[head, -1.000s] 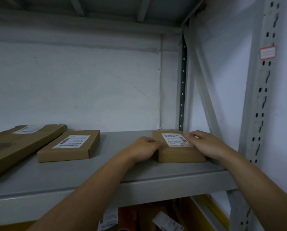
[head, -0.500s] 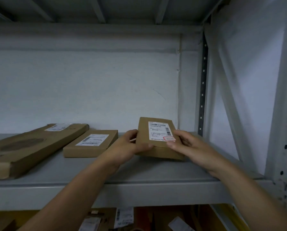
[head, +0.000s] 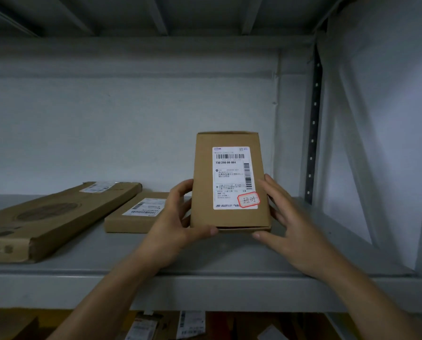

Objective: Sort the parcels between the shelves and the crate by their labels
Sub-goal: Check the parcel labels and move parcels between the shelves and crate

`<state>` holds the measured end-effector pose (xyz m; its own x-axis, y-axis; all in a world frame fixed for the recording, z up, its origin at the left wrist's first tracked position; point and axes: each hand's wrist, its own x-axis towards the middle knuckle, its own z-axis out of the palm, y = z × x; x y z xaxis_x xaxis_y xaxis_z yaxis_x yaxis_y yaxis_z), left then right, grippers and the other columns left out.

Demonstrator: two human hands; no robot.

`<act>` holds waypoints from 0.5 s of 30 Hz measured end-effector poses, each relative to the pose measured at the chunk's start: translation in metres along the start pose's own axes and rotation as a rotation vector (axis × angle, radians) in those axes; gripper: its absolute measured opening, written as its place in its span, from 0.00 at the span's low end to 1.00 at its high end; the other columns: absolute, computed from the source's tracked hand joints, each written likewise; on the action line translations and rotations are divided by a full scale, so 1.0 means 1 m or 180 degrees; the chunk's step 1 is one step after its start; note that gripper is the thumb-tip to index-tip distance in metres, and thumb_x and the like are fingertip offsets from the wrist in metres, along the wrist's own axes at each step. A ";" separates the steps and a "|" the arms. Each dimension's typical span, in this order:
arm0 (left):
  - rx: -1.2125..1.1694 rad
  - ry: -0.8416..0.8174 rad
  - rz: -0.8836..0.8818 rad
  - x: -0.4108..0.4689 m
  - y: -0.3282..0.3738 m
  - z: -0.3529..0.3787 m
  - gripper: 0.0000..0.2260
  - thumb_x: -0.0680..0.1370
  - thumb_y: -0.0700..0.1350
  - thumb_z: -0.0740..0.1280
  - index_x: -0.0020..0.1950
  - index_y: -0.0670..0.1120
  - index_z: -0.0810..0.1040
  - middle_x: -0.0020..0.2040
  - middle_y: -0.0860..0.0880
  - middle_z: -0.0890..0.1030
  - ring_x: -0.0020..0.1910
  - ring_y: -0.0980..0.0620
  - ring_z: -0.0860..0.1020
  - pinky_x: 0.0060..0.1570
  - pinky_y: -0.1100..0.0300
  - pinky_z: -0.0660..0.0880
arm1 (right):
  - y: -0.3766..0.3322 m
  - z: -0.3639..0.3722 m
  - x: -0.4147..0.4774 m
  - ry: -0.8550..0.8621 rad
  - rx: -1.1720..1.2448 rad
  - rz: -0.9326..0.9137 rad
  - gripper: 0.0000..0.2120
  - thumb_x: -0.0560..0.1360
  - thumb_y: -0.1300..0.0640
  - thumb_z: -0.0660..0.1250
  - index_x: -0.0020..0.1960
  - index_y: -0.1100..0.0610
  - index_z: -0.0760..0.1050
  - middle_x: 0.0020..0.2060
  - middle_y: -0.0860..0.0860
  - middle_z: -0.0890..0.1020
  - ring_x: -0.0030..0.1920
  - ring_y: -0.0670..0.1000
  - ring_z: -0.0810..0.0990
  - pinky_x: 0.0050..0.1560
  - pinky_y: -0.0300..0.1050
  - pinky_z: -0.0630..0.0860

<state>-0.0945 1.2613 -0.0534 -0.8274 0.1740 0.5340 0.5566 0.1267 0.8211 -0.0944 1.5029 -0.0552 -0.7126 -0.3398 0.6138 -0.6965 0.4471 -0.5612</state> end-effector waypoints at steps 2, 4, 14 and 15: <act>-0.0022 -0.0002 0.0078 0.000 0.001 0.001 0.41 0.66 0.33 0.76 0.69 0.61 0.60 0.58 0.74 0.73 0.64 0.61 0.74 0.60 0.59 0.77 | -0.001 0.000 -0.001 0.0061 -0.0054 -0.0057 0.48 0.73 0.63 0.73 0.73 0.30 0.47 0.74 0.27 0.47 0.73 0.30 0.51 0.70 0.31 0.58; -0.0046 0.0019 0.0124 0.000 0.002 0.001 0.42 0.65 0.34 0.77 0.68 0.62 0.60 0.60 0.74 0.71 0.65 0.61 0.74 0.60 0.58 0.76 | -0.003 0.000 -0.002 0.0104 -0.0044 -0.0103 0.48 0.73 0.63 0.73 0.72 0.28 0.46 0.75 0.28 0.47 0.75 0.32 0.51 0.72 0.37 0.57; -0.0103 0.0016 0.0117 -0.001 0.006 0.003 0.44 0.62 0.39 0.77 0.71 0.62 0.58 0.66 0.66 0.69 0.65 0.57 0.74 0.57 0.59 0.78 | -0.003 0.000 -0.002 0.0140 0.0025 -0.0158 0.47 0.72 0.64 0.72 0.74 0.33 0.48 0.75 0.30 0.49 0.75 0.32 0.51 0.72 0.35 0.58; -0.0119 -0.0004 0.0092 -0.001 0.007 0.003 0.44 0.62 0.41 0.77 0.70 0.64 0.58 0.67 0.63 0.70 0.65 0.56 0.74 0.55 0.59 0.79 | -0.003 0.000 -0.002 0.0154 0.0020 -0.0170 0.47 0.72 0.64 0.72 0.74 0.33 0.49 0.75 0.30 0.49 0.74 0.32 0.51 0.71 0.32 0.58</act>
<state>-0.0894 1.2648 -0.0486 -0.8110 0.1782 0.5573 0.5769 0.0851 0.8124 -0.0909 1.5028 -0.0550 -0.6697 -0.3226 0.6689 -0.7340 0.4243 -0.5302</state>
